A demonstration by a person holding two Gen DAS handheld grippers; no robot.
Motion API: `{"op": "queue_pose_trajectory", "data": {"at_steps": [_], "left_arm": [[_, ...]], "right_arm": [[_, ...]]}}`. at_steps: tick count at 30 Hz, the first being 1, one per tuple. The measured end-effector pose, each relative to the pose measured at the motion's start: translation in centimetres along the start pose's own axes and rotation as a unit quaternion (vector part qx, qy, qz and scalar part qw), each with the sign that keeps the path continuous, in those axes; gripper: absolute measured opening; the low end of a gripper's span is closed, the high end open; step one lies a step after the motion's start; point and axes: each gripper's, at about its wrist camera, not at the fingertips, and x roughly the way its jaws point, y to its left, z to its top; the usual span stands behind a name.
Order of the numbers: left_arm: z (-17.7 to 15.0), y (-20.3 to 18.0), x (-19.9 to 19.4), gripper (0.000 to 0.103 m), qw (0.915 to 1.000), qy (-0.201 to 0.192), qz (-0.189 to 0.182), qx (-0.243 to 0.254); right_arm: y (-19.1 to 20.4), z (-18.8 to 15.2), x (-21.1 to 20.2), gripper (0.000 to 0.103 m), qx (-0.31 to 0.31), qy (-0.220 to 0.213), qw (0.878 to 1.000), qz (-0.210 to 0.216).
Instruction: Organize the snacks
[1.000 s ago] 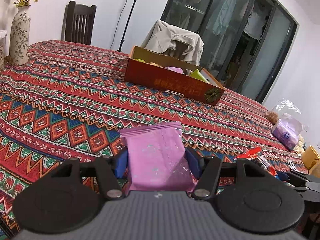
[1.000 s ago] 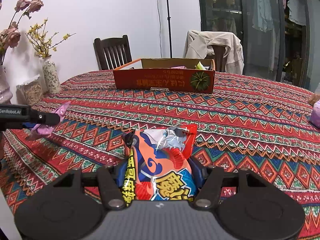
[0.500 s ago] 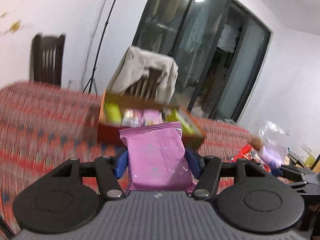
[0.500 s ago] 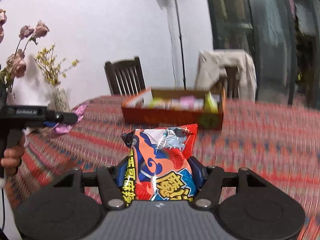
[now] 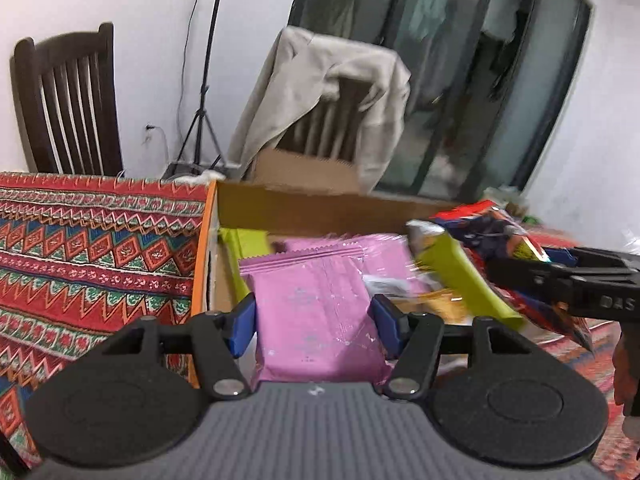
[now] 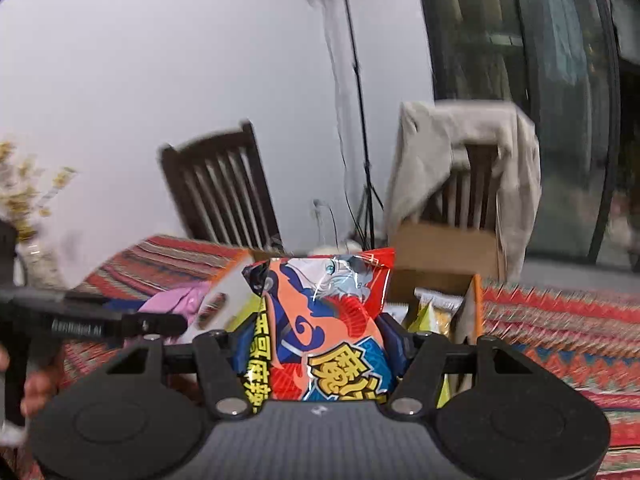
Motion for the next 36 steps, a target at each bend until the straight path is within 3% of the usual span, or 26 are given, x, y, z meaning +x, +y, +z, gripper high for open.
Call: {"op": "queue_pose_trajectory", "data": {"at_steps": [3,5,7,10,12,20,25,31,34,36], "left_arm": [[-0.7,0.2,2.7,0.062,0.9992,0.006,0.034,0.020],[-1.5,0.2,4.0,0.062,0.9988,0.012,0.037,0.032],[-2.2,-0.4,4.3,0.067,0.9964,-0.003,0.051,0.068],[-2.4,-0.7,4.3,0.082,0.9967,-0.005,0.035,0.074],[-2.5,-0.8,4.1,0.083,0.9974,-0.008,0.028,0.067],[-1.5,-0.2,3.2,0.083,0.9988,-0.016,0.023,0.041],[0.1,0.7,0.5,0.083,0.9993,-0.021,0.021,0.023],[1.7,1.0,-4.7,0.087,0.9994,-0.027,0.020,0.002],[1.8,0.7,-7.9,0.096,0.9994,-0.031,0.013,0.006],[1.4,0.2,-10.0,0.096,0.9992,-0.033,0.018,0.013]], "right_arm": [[-0.5,-0.3,5.7,0.061,0.000,0.034,0.999,-0.026],[-0.4,-1.2,8.5,0.061,-0.004,0.052,0.998,-0.043],[0.0,-2.2,11.1,0.061,-0.016,0.071,0.996,-0.052],[0.5,-3.2,13.5,0.065,-0.028,0.079,0.995,-0.059],[0.3,-3.4,14.0,0.068,-0.018,0.077,0.995,-0.055],[0.1,-3.4,13.3,0.082,-0.018,0.081,0.996,-0.038],[0.2,-2.8,11.5,0.083,-0.026,0.080,0.996,-0.040],[0.6,0.1,5.7,0.086,-0.036,0.055,0.997,-0.051],[0.8,1.7,1.2,0.089,-0.044,0.034,0.996,-0.066],[1.1,2.6,-2.2,0.091,-0.051,0.022,0.996,-0.075]]}}
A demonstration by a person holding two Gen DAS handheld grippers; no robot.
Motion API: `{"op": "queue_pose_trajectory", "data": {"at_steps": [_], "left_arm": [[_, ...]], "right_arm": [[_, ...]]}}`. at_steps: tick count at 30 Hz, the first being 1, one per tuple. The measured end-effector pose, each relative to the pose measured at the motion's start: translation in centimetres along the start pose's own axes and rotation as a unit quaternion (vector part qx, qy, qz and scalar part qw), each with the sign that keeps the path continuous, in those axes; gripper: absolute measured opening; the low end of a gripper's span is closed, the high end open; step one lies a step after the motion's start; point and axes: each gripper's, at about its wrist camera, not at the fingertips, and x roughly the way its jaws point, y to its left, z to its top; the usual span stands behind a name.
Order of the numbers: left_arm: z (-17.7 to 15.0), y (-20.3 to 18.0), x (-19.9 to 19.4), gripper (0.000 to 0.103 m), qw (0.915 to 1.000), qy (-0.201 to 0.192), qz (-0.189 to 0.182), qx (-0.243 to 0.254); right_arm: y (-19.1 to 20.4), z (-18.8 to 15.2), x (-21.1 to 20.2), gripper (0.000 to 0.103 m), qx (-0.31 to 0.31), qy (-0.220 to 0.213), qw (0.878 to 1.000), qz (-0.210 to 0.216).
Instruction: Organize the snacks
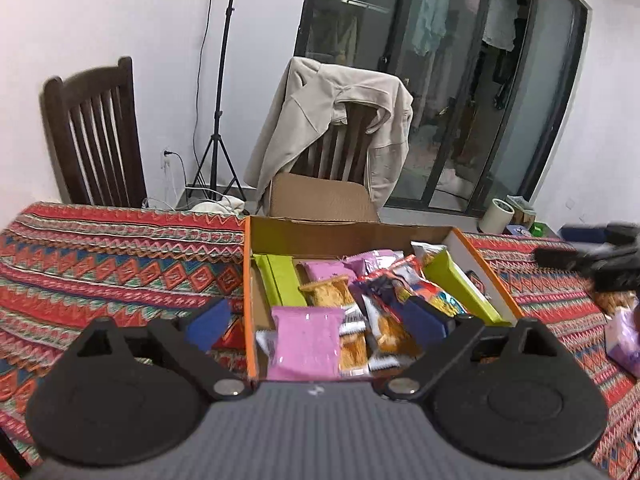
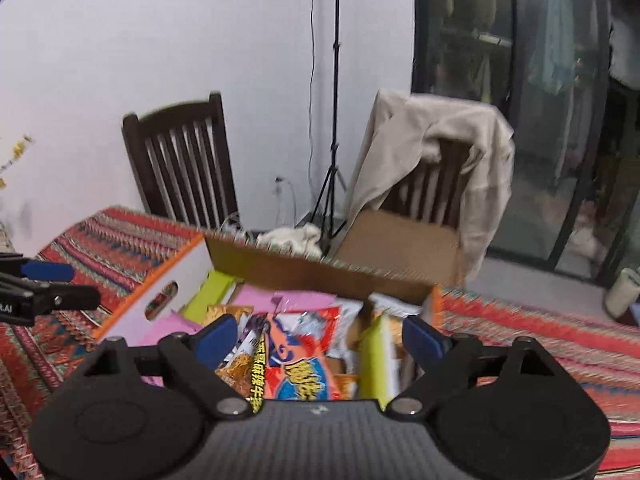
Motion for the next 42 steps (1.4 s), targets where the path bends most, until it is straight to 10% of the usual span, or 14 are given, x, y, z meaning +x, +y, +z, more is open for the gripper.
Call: {"op": "queue_pose_trajectory", "data": {"at_steps": [11,22,42], "left_arm": [[-5.9,-3.9,-15.4,0.103,0.9946,-0.088,0.024,0.049],[-21.2,-8.1,-29.3,0.103,0.9796,-0.189,0.053,0.042],[-41.3,-10.1,-34.3,0.103,0.9874,-0.136,0.079,0.016]], "right_arm": [[-1.2,-3.0,-16.3,0.100,-0.006,-0.055,0.998,-0.012],[3.1,-16.4,-31.0,0.103,-0.031,-0.131,0.991,-0.021],[15.9,-40.4,-37.6,0.103,-0.019,-0.125,0.992,-0.030]]}}
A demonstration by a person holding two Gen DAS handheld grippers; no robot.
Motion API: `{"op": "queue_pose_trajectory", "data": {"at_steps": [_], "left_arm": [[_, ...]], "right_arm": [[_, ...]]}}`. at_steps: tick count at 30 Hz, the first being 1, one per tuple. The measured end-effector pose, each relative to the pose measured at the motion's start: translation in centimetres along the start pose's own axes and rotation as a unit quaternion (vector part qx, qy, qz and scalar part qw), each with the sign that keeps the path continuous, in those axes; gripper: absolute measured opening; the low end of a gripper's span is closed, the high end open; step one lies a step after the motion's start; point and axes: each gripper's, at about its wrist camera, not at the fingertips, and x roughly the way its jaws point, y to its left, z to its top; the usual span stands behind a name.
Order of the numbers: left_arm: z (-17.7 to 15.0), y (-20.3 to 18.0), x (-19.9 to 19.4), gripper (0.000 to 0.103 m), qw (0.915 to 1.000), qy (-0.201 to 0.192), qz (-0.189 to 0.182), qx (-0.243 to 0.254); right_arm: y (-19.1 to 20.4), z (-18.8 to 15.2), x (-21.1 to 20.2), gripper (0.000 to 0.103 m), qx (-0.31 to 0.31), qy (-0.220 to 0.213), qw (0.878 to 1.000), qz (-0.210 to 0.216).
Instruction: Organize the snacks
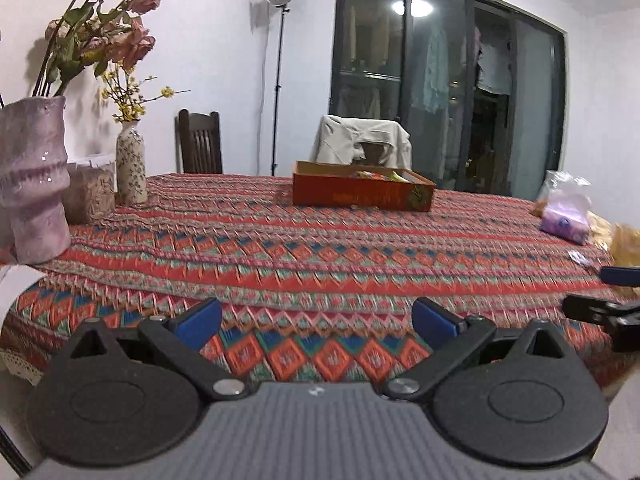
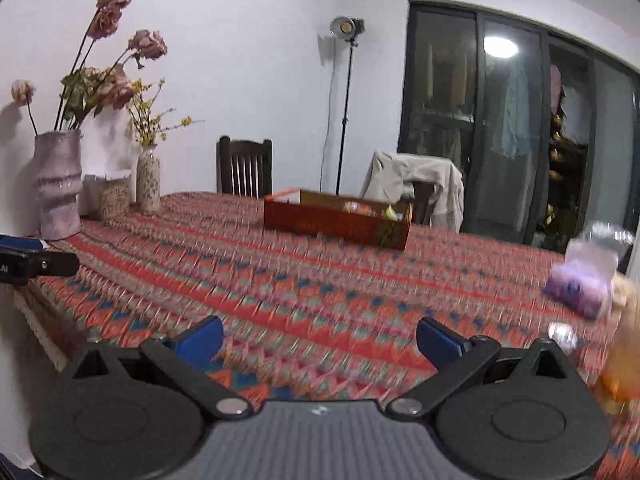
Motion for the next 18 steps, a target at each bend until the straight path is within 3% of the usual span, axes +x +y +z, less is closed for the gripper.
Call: {"op": "queue_pose_trajectory", "data": {"at_steps": [6,10,15,18], "left_arm": [[-2.9,0.5,-2.4,0.103,0.9999,-0.004,-0.013,-0.006],[-2.3,0.3,-3.3,0.103,0.9993,-0.035,0.000,0.011],[-2.7,-0.3,-3.7,0.103,0.9983,-0.048,0.001,0.032],[-2.8,-0.4,-3.7,0.103,0.9984,-0.050,0.000,0.026]], "right_arm": [[2.8,-3.1,-0.6,0.103,0.060,-0.002,0.998,0.001],[4.1,-4.0,-2.2,0.103,0.085,-0.020,0.996,0.006],[5.8,-4.6,-1.6,0.103,0.042,-0.008,0.999,-0.014],[6.2,-4.5,-1.8,0.103,0.044,-0.009,0.999,-0.001]]}}
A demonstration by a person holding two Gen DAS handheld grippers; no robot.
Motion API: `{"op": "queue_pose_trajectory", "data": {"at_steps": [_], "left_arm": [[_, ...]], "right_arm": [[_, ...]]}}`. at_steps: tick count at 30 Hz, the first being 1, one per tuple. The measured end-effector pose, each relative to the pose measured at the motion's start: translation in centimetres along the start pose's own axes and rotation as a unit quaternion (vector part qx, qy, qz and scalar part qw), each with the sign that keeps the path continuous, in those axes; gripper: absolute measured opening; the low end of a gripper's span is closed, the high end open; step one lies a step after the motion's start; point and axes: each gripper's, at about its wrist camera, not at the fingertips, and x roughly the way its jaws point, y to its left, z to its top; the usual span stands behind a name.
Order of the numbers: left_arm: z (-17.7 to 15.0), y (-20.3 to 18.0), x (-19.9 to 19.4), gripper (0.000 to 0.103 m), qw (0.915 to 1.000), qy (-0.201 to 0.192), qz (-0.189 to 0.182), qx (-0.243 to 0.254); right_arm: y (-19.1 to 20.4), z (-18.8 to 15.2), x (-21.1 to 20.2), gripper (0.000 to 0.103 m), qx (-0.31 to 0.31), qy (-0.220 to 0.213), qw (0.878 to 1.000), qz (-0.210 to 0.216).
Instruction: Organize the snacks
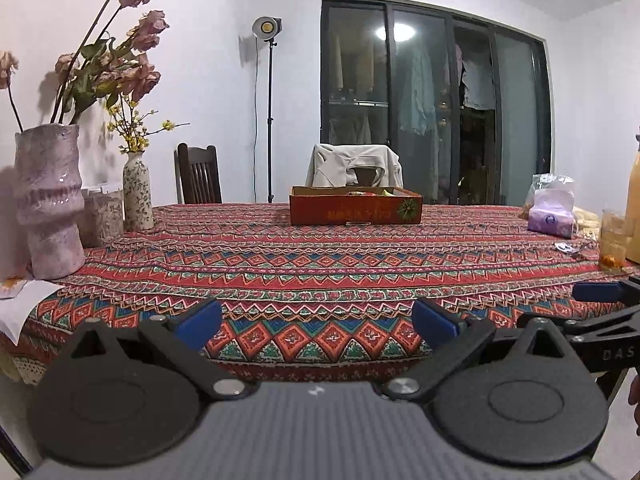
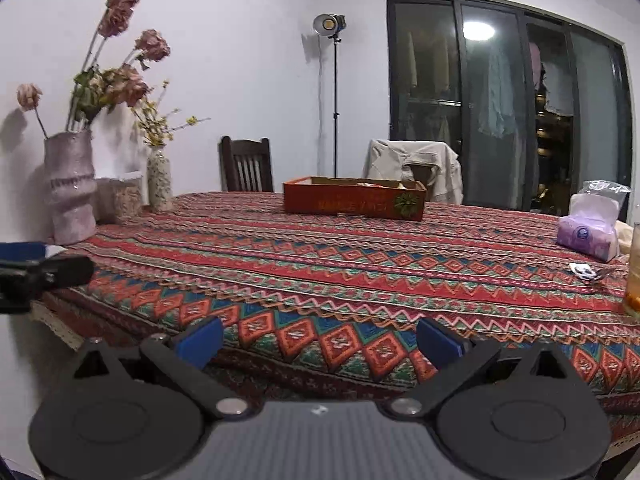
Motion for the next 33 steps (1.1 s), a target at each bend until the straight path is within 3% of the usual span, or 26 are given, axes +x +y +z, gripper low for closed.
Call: {"op": "queue_pose_trajectory", "data": {"at_steps": [14,33], "left_arm": [[-0.1,0.5,-0.1,0.103,0.9999,0.000,-0.009,-0.006],[0.0,0.4,-0.3,0.103,0.9999,-0.004,-0.012,-0.003]], "right_arm": [[0.1,1.5,-2.0,0.103,-0.011,0.006,0.999,0.029],[-0.2,1.8,-2.6,0.103,-0.010,-0.014,1.000,0.021]]}}
